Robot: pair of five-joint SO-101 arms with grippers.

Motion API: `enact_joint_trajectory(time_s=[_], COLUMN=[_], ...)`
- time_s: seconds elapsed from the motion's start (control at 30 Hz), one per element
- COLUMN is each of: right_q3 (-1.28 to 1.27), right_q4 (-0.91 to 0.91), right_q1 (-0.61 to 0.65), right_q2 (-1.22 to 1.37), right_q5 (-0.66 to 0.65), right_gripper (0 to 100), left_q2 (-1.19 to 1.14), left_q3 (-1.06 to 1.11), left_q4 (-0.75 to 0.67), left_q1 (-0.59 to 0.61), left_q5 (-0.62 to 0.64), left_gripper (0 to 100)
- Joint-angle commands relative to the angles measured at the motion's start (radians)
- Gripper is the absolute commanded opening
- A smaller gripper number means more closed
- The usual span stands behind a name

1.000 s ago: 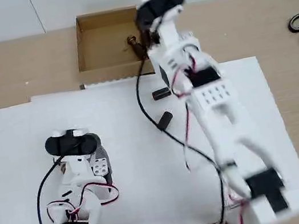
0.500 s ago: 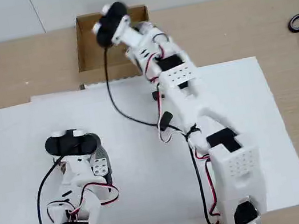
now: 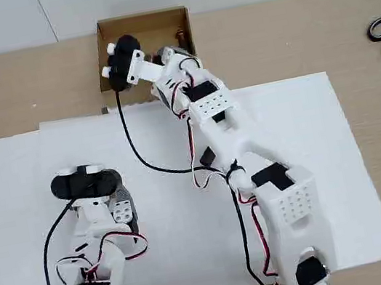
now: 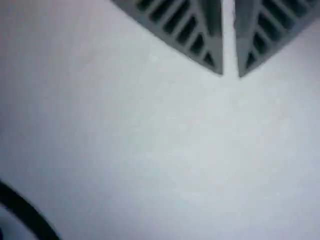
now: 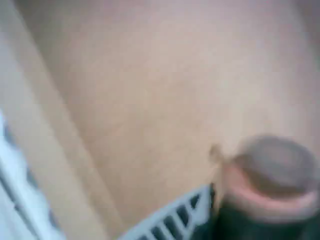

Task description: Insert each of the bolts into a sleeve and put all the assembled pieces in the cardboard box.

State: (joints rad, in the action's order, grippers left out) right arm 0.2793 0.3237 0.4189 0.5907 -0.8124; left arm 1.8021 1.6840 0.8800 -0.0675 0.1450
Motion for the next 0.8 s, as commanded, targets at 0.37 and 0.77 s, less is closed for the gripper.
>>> enact_joint_trajectory(time_s=[0.37, 0.77], right_q3=[0.072, 0.072], right_q4=[0.139, 0.812], right_q1=[0.008, 0.025], right_q2=[-0.291, -0.487], right_q5=[0.089, 0.089], right_gripper=[0.4, 0.4], left_q2=[0.009, 0.009], left_q3=[-0.004, -0.004], left_q4=[0.003, 0.003], left_q1=[0.006, 0.006], left_q5=[-0.005, -0.005], left_gripper=[1, 1])
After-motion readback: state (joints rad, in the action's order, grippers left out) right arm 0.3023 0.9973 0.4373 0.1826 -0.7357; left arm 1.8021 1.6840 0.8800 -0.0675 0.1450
